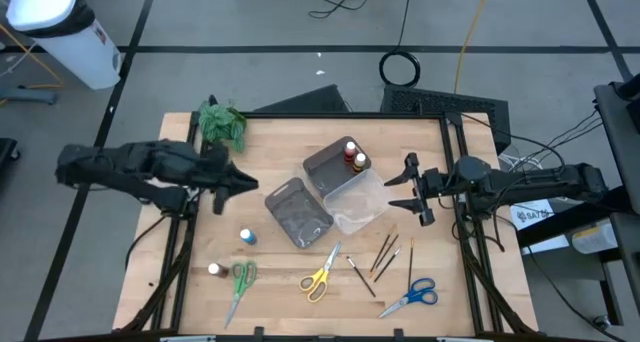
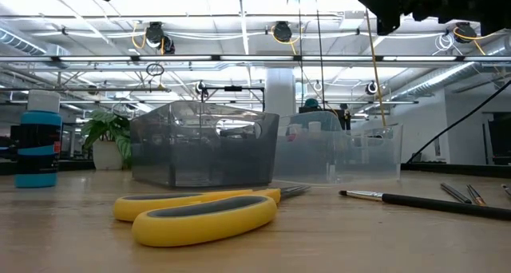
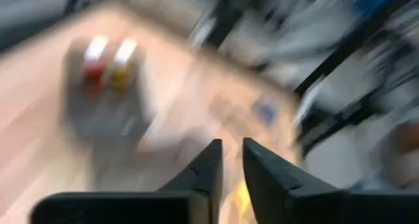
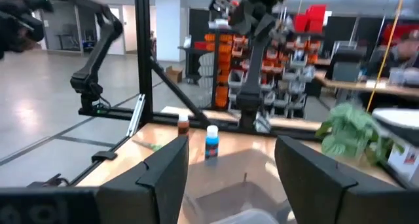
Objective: Pick & Place Paint Supplies
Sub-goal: Put the brown paint bottle into the top black bin
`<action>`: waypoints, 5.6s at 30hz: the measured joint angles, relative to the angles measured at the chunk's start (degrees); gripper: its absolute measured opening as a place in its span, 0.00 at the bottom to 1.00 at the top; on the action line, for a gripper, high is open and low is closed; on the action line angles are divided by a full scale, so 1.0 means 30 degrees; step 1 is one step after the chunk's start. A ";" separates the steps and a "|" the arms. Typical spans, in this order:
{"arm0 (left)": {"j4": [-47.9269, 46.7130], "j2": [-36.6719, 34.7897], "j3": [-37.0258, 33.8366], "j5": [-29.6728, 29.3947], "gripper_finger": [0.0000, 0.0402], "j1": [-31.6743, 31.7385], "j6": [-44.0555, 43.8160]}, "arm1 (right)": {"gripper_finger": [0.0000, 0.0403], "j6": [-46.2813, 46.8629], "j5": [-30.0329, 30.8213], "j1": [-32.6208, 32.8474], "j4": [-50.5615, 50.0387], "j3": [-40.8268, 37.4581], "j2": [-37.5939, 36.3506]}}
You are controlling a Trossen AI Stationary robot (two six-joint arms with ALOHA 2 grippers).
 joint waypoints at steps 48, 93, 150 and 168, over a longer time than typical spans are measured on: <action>-1.2003 1.3052 0.2726 0.4848 0.53 -1.3094 -2.0834 | 0.53 0.2379 -0.0029 0.0029 0.0013 0.0000 0.1107; -0.6659 1.4670 0.2563 0.4858 0.53 -1.3806 -3.2307 | 0.53 0.2528 -0.0029 0.0029 -0.0058 0.0000 0.1137; -0.1381 1.3233 0.0752 -0.2392 0.28 -1.2828 -2.4434 | 0.53 0.1525 -0.0022 0.0024 0.1552 0.0007 0.1144; 1.1179 1.3142 0.0774 -0.9757 0.32 -0.6070 0.3317 | 0.53 0.2628 -0.0022 0.0024 0.1356 0.0007 0.1306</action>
